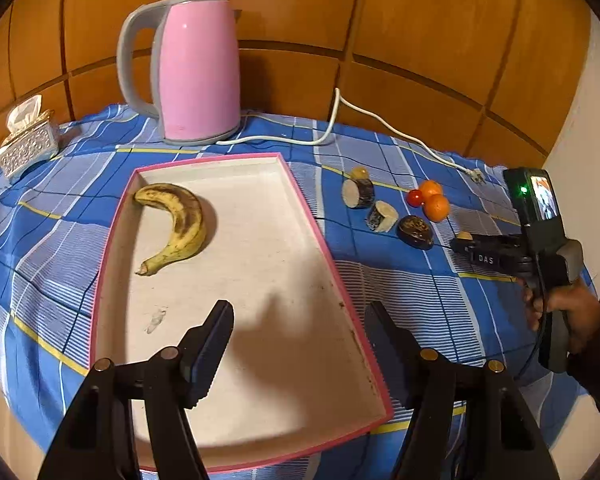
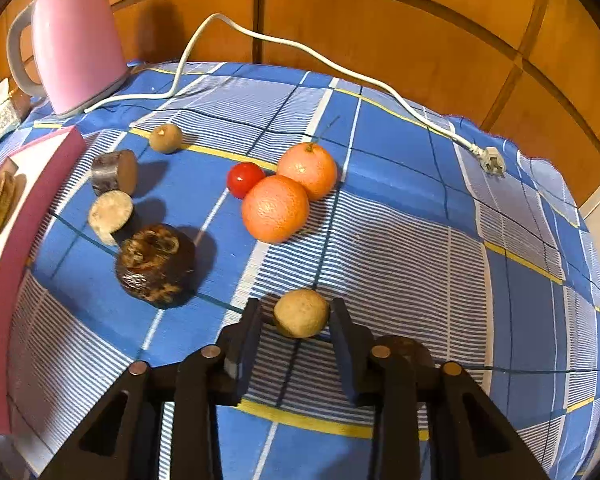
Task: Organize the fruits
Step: 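Carry the tan fruit with the right gripper into the tray and release, then reach the left gripper to the round brown fruit slice and grasp it, then lift the brown fruit slice off the cloth with the left gripper, then carry the slice into the tray and release with left gripper while right gripper grasps a mandarin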
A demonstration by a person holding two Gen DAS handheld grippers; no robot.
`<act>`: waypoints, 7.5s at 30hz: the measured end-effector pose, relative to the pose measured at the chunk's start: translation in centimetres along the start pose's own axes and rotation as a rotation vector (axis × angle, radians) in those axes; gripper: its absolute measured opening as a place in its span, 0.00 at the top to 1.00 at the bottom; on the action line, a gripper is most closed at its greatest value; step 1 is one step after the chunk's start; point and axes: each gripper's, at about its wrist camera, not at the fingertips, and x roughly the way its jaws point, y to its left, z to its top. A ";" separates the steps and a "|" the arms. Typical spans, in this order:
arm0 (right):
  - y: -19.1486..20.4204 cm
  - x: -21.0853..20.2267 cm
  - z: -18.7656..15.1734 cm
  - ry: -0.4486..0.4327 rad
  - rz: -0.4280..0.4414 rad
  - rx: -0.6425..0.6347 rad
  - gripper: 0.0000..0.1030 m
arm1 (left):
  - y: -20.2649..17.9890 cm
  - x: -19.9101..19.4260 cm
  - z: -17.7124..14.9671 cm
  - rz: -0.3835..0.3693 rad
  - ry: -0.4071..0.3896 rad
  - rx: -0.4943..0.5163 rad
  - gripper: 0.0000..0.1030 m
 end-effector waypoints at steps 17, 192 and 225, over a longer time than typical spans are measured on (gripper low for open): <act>3.3 -5.5 0.9 -0.108 0.153 -0.090 0.73 | 2.2 -1.0 -0.2 0.030 -0.024 -0.058 0.33; -0.4 -0.6 2.1 -0.064 0.171 0.116 0.62 | -11.9 10.6 0.3 -0.147 0.100 0.271 0.67; -0.2 -3.8 -5.7 -0.042 0.159 0.078 0.62 | 4.6 9.2 10.3 -0.057 0.061 -0.107 0.67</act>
